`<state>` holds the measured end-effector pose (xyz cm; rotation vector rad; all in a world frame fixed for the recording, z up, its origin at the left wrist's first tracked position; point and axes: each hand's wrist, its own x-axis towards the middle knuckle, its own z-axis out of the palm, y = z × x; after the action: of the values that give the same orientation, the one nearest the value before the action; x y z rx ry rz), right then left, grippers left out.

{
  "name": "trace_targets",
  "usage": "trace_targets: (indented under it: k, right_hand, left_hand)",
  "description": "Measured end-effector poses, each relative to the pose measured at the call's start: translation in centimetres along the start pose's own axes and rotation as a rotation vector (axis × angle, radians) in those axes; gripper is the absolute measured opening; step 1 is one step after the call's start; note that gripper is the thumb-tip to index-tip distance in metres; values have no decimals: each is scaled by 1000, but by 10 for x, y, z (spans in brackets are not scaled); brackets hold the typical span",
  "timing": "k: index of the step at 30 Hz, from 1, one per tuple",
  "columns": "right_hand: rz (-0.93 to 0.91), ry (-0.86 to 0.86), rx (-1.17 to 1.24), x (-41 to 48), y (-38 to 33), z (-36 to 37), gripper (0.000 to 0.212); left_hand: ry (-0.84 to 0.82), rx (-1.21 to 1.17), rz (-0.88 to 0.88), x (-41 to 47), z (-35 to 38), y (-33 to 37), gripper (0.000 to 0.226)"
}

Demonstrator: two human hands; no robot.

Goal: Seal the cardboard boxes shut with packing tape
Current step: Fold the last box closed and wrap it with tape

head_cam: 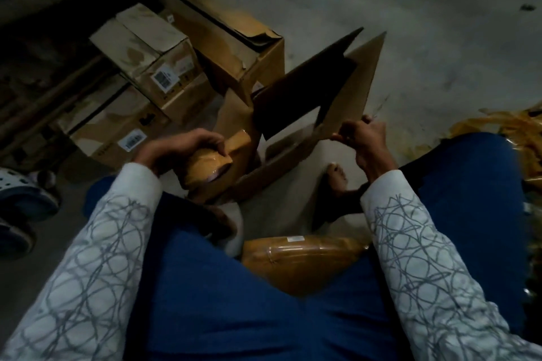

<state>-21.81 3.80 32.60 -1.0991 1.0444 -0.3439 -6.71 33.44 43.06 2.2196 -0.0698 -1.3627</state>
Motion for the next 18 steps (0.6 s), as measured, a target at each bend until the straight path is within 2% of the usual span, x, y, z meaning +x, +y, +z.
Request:
trace_targets:
  k: [4,5,6,9,11,14,18]
  right_hand:
    - [-164,89,-37,3,-15,-10,33]
    - [-212,101,-89,1,-20,-10,31]
    - [-263,131,-192,0,-23,-11,27]
    - [-395,256,-704,-8,-24,-16,25]
    - [-419,257,-851,-15,-17,-20,23]
    - [-410,294,-844,-18,-10,-26,24]
    - [-422,263,-655,-23,-13,-27,26]
  left_hand:
    - [123,-210,225,-19,10,-15,22]
    - [166,-269,232,-22,16,-18,24]
    - [215,-363,212,-25,22,-19,21]
    - [319,-557,104,-26,43,-19,19]
    - [331,-638,51,-28,51,-16,22]
    - [307,-690,51,-27,48,-18,22]
    - [303,-669,105,-23,40,-14,20]
